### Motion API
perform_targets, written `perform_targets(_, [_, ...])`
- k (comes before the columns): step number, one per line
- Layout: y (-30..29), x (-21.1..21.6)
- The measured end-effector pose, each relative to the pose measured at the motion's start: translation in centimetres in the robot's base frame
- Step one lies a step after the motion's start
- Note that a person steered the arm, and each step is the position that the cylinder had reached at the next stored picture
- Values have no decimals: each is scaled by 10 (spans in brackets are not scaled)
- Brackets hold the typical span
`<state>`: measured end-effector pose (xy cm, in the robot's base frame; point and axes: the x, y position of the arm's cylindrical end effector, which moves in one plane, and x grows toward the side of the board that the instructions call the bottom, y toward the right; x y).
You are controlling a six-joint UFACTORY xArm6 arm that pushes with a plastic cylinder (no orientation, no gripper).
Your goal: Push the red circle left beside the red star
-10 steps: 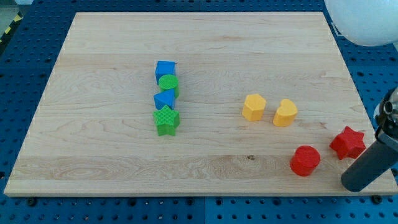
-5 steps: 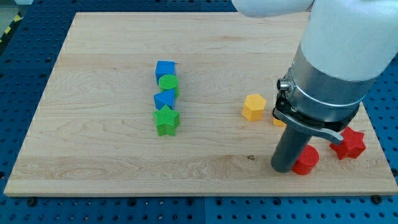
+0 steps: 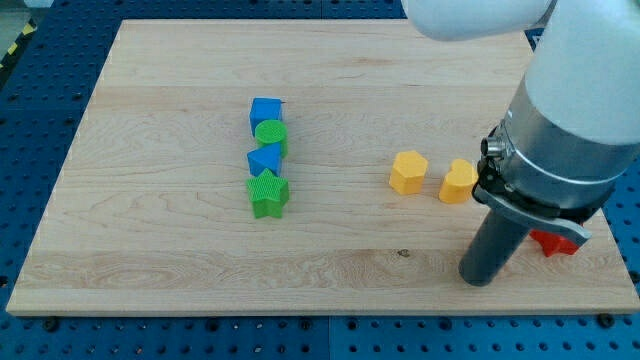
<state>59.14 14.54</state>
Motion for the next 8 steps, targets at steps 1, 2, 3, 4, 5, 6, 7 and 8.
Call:
perform_targets(1, [3, -9])
perform_targets(2, [8, -15])
perform_targets(3, [8, -17])
perform_targets(4, [8, -18])
perform_targets(5, [10, -19])
perform_targets(6, [-17, -27])
perform_targets(7, [-88, -47])
perform_targets(8, [-152, -68])
